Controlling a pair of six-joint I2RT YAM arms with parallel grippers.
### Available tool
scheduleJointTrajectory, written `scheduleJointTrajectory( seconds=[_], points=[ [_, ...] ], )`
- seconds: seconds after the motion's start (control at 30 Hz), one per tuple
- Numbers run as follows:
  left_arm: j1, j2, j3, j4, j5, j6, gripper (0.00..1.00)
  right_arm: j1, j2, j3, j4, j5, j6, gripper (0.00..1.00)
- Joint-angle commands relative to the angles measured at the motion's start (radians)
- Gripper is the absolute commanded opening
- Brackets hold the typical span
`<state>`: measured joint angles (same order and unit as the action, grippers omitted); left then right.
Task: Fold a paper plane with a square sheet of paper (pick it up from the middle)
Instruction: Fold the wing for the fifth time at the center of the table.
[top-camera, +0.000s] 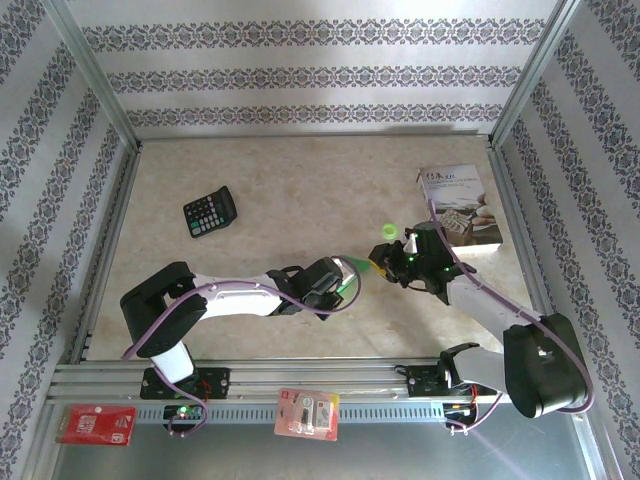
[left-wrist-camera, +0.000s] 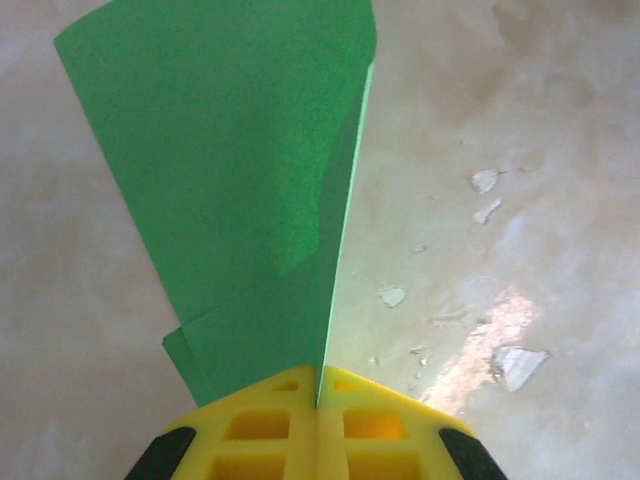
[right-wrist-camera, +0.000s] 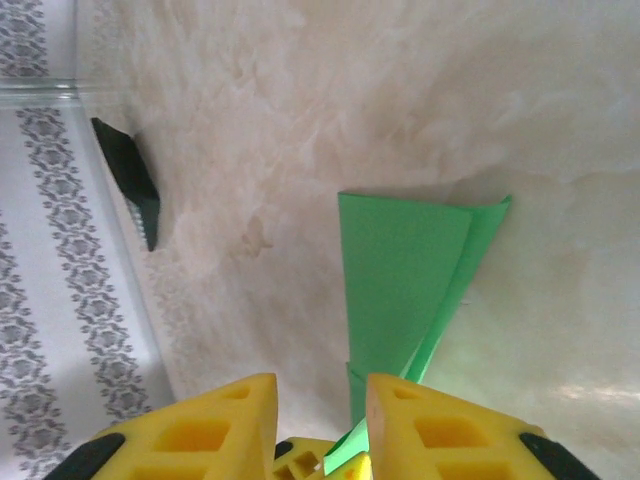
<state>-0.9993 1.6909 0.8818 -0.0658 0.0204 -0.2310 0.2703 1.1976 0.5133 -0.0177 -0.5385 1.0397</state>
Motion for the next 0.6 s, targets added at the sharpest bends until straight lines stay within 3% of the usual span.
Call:
scheduleJointTrajectory(
  seconds=[0.0,0.57],
  points=[
    [0.009,-0.018,-0.015,0.048,0.058,-0.066,0.0,-0.003,-0.012,0.06,-0.165,0.024,-0.207,0.32],
    [0.127,0.02,-0.116,0.299,0.445,-0.307,0.0,0.024,0.045,0.131,-0.219,0.031,-0.337,0.34]
  ],
)
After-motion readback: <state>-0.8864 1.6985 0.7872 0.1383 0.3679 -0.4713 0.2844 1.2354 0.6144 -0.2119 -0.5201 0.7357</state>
